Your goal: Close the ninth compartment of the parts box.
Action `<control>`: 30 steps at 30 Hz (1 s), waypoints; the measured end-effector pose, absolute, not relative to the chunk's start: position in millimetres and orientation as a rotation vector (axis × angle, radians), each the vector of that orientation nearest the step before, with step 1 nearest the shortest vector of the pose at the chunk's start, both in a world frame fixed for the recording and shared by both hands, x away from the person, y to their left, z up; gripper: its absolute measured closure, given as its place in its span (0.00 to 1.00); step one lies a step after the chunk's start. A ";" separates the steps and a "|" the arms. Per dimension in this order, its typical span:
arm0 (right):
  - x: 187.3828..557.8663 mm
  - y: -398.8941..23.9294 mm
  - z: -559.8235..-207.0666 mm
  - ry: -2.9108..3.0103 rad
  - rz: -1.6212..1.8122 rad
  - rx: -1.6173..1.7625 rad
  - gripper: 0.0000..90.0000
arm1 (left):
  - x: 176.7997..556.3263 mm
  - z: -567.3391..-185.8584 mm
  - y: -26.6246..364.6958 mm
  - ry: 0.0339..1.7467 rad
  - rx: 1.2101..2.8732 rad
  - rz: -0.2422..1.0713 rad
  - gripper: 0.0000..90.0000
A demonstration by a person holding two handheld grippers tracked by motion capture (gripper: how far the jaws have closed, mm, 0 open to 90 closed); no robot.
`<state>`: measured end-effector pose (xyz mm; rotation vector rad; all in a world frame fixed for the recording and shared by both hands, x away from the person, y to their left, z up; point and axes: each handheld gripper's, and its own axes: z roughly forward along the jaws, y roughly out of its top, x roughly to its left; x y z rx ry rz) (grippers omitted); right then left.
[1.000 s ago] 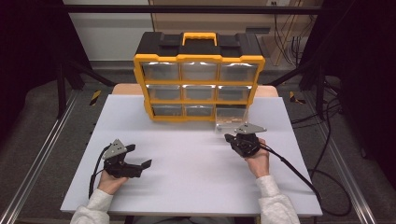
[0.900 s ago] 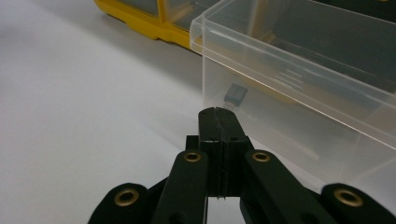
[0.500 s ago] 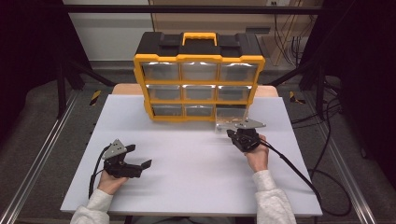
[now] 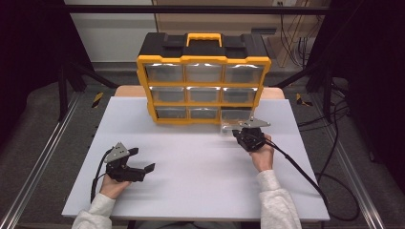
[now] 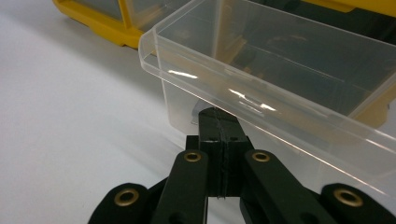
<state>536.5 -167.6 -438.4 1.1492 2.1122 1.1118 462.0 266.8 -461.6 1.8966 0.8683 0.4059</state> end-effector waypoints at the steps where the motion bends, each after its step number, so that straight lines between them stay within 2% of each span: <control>1: 537.3 -167.6 -438.4 2.111 1.111 1.152 1.00 | 462.0 -461.6 266.8 0.869 1.897 0.406 0.03; 30: 557.4 -168.2 -441.5 2.087 1.105 1.176 1.00 | 461.9 -461.6 267.0 0.865 1.895 0.403 0.03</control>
